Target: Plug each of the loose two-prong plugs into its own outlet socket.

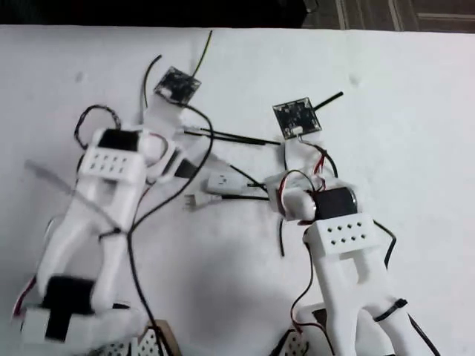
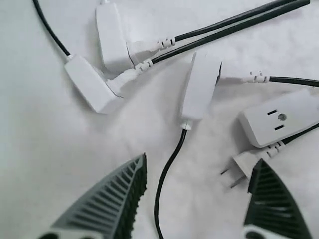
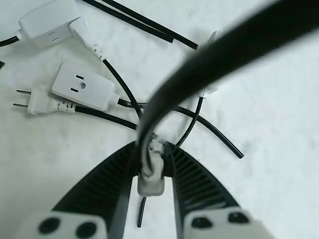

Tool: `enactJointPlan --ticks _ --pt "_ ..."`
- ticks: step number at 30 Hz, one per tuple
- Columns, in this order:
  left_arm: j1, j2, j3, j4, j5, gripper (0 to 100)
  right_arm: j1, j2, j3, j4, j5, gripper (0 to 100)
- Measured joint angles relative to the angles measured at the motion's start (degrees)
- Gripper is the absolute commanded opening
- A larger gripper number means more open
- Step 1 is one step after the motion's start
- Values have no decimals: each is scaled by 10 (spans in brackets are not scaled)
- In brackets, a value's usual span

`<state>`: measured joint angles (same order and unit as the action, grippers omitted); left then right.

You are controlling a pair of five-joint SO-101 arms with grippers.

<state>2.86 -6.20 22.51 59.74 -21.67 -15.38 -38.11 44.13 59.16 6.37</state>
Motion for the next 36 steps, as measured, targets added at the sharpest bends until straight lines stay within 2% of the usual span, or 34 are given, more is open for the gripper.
enactJointPlan --ticks 8,13,18,24,29,36 --pt "63 67 -24 0 -8 332 2 0 0 0 0 17" --pt "103 129 -57 0 -52 332 40 0 -7 0 0 17" --pt "112 220 -127 -5 -67 330 71 0 -13 0 0 17" --pt "116 300 -199 -5 -115 327 74 0 -13 0 0 17" --pt "120 355 -251 4 -122 253 73 0 -13 0 0 17" --pt "149 382 -300 73 -178 123 73 0 -13 0 0 17"
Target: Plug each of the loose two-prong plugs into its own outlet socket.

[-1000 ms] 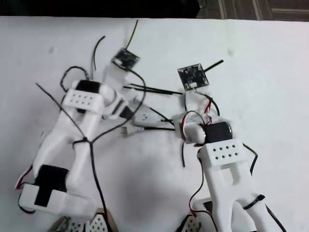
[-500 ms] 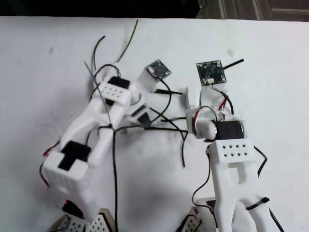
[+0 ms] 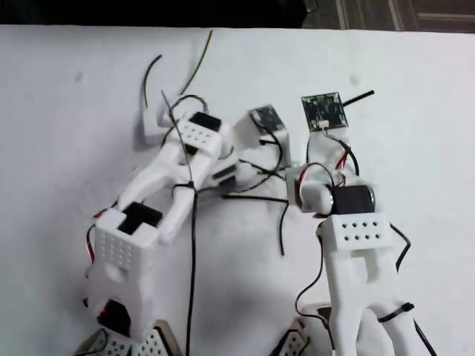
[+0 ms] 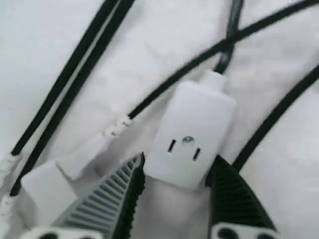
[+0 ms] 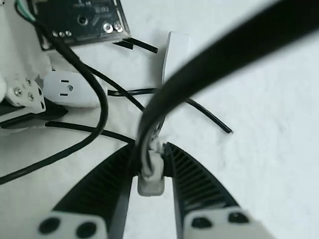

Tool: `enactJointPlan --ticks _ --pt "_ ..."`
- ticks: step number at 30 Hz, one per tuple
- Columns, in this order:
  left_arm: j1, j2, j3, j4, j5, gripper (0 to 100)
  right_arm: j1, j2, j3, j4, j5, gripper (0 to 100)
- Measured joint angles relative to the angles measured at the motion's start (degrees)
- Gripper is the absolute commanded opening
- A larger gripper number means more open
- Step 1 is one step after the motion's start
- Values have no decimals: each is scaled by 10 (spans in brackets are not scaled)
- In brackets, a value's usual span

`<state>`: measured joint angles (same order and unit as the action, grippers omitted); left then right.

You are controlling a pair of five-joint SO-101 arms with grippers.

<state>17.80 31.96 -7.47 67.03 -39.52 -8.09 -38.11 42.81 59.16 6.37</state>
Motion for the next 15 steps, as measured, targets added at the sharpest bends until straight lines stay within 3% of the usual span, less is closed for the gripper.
enactJointPlan --ticks 6,15 --pt "0 -11 -3 49 -1 24 0 0 0 0 0 17" --pt "-2 -149 -3 156 -1 26 1 0 -1 0 0 17"
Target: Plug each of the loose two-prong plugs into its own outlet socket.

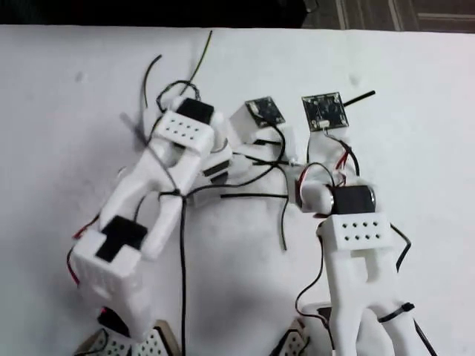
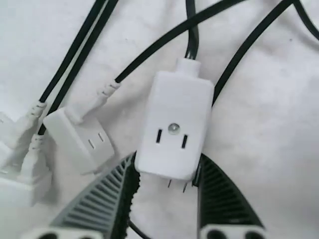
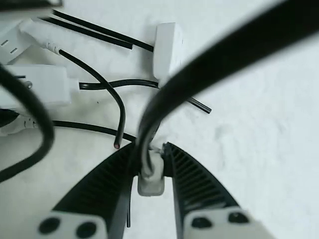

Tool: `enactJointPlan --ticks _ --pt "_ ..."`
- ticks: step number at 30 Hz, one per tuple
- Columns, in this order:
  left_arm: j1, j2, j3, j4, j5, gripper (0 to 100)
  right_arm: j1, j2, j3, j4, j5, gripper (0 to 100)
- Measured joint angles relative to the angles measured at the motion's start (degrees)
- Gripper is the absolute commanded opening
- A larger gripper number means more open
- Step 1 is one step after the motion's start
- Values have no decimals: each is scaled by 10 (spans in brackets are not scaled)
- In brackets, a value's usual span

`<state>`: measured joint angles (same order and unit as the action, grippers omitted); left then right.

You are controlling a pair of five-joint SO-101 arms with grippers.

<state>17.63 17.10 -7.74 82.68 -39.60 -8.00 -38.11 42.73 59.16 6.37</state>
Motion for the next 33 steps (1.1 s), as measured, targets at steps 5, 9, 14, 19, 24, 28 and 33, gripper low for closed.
enactJointPlan --ticks 5,9,14,19,24,28,33 --pt "0 -33 0 55 0 24 -1 0 0 0 0 17" --pt "-2 -49 0 120 0 24 -1 0 0 0 0 17" --pt "-37 -105 0 172 0 24 -1 0 0 0 0 17" --pt "-78 -200 58 188 0 24 -1 0 0 0 0 17" --pt "-89 -343 219 171 0 27 -1 0 0 0 0 17" --pt "-89 -469 376 98 0 93 -1 4 0 0 0 17" --pt "-91 -594 535 19 0 297 -1 4 0 0 0 17"
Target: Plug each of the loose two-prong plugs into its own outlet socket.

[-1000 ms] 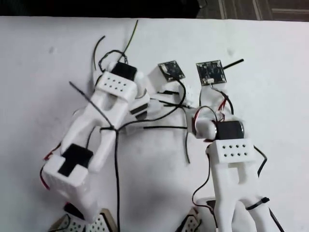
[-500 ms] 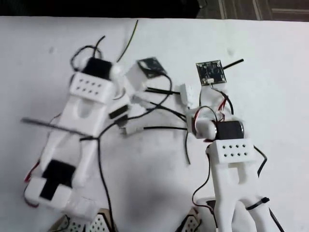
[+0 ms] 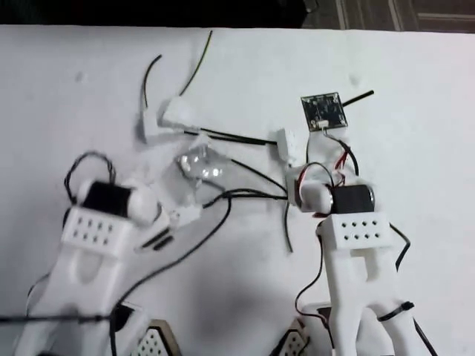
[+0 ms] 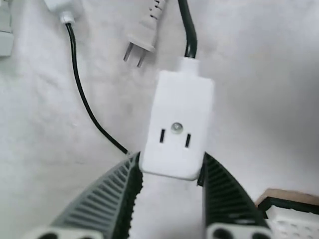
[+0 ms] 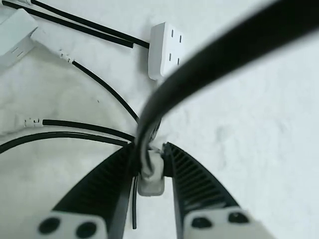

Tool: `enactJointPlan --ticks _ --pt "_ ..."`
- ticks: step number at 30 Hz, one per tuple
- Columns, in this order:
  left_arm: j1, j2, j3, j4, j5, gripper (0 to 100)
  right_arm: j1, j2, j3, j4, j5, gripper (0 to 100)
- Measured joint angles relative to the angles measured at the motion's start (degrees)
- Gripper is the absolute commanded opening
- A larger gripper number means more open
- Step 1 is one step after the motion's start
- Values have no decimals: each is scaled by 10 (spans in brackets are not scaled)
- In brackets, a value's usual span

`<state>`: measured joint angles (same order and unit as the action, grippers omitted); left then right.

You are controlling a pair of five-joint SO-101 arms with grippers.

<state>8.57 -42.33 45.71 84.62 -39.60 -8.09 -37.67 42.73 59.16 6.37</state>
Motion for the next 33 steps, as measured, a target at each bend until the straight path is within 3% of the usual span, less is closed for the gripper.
enactJointPlan --ticks 7,18,26,33 --pt "-20 -98 64 -42 36 302 0 1 0 0 0 17" --pt "85 -107 222 -164 -5 229 0 1 0 0 0 17" --pt "130 -107 242 -172 -5 226 0 1 0 0 0 17" --pt "133 19 225 -188 -6 226 0 1 0 0 0 17"
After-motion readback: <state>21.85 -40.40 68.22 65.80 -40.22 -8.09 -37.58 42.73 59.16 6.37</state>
